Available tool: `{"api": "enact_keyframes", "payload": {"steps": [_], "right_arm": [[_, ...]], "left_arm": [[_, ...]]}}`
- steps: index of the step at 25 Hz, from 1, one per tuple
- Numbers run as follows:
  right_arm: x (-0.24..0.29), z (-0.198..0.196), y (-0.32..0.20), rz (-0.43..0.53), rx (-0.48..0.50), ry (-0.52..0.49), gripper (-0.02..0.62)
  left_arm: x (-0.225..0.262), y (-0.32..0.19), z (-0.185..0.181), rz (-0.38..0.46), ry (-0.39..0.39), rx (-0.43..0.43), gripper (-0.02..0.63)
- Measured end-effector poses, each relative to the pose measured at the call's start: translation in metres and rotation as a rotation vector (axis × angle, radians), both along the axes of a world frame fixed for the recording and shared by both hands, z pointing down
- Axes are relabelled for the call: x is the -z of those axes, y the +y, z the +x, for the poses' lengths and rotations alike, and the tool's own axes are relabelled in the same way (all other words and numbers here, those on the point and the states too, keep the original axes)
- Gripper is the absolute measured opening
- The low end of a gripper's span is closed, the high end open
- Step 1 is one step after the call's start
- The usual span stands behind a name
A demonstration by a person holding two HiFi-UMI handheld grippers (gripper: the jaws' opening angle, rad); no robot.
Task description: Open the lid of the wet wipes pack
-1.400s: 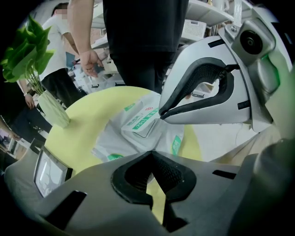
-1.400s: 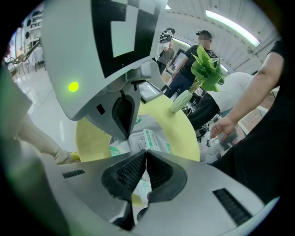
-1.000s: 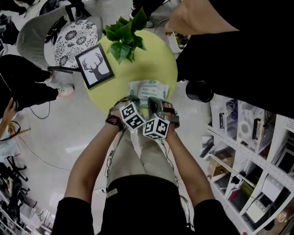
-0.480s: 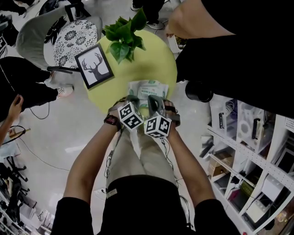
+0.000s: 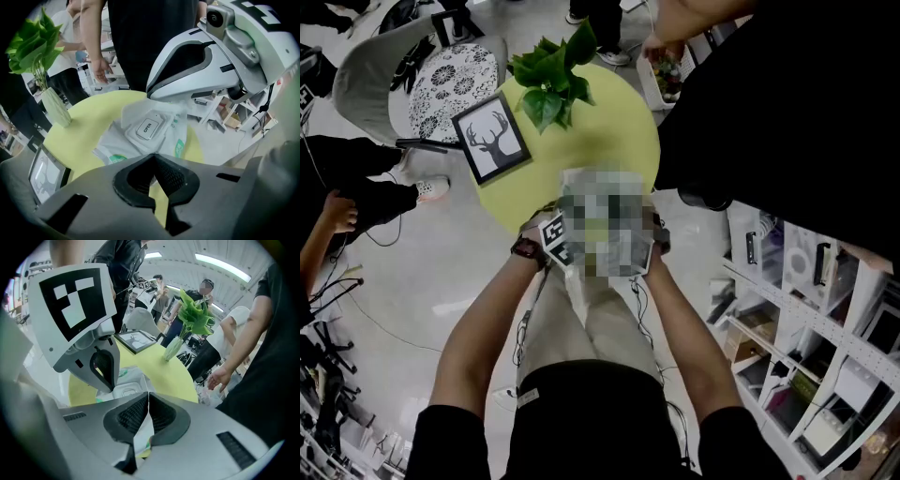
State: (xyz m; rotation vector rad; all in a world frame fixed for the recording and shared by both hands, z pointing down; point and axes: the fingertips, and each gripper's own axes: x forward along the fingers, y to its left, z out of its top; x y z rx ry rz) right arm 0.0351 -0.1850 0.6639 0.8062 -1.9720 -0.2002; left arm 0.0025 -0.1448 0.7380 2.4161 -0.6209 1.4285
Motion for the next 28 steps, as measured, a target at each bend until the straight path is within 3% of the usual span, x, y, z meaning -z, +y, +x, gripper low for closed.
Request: {"api": "enact_keyframes", "payload": {"steps": [19, 28], "right_arm": [[0.008, 0.005, -0.045, -0.037, -0.124, -0.117, 0.015], [0.001, 0.005, -0.063, -0.068, -0.239, -0.191, 0.015]], "left_arm": [[0.003, 0.001, 0.000, 0.007, 0.043, 0.020, 0.017], [0.003, 0.001, -0.001, 0.021, 0.068, 0.031, 0.017]]}}
